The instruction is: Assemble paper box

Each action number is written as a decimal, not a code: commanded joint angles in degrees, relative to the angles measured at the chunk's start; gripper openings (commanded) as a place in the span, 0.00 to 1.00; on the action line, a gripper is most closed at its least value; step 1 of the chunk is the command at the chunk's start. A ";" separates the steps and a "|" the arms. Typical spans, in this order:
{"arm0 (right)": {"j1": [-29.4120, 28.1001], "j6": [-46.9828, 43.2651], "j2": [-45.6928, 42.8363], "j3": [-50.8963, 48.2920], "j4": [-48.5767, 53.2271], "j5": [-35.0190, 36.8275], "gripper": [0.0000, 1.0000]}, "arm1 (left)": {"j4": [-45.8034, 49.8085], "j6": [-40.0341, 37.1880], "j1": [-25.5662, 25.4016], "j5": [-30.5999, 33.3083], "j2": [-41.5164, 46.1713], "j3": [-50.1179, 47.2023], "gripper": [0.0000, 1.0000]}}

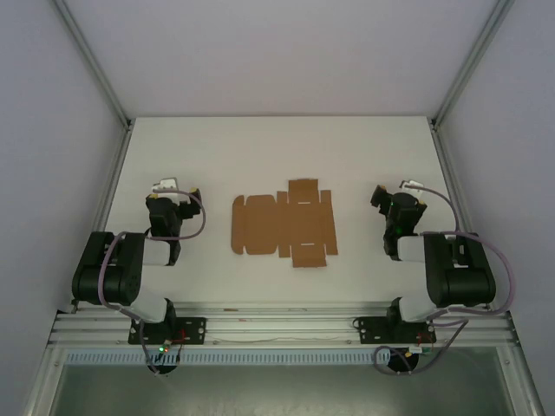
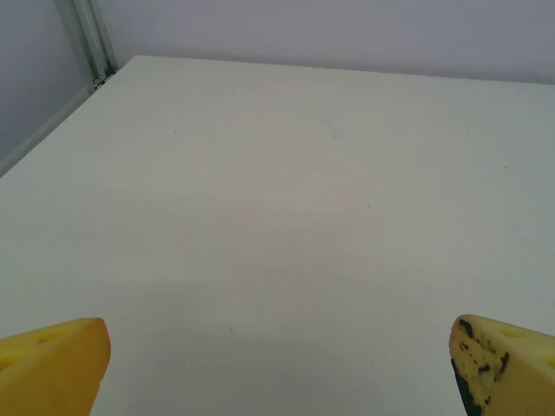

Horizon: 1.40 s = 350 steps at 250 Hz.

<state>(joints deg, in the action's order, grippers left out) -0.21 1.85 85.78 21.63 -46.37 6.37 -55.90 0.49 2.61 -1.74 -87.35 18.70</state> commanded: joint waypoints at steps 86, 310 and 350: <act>0.12 0.63 0.18 0.70 -1.37 0.19 1.00 | 0.50 -0.34 -0.14 -1.04 0.69 0.73 1.00; -9.35 10.07 -25.04 15.51 45.14 -2.05 0.95 | 50.87 18.71 -3.21 -10.66 15.29 22.42 1.00; -17.35 16.03 -20.07 20.26 50.90 -8.52 0.82 | 57.56 19.76 -10.57 -12.05 12.61 24.73 1.00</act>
<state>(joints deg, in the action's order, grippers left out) -12.71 11.53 62.08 38.92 -6.17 2.92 -11.07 16.38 -3.38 -9.85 -72.66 41.47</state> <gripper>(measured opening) 0.875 0.997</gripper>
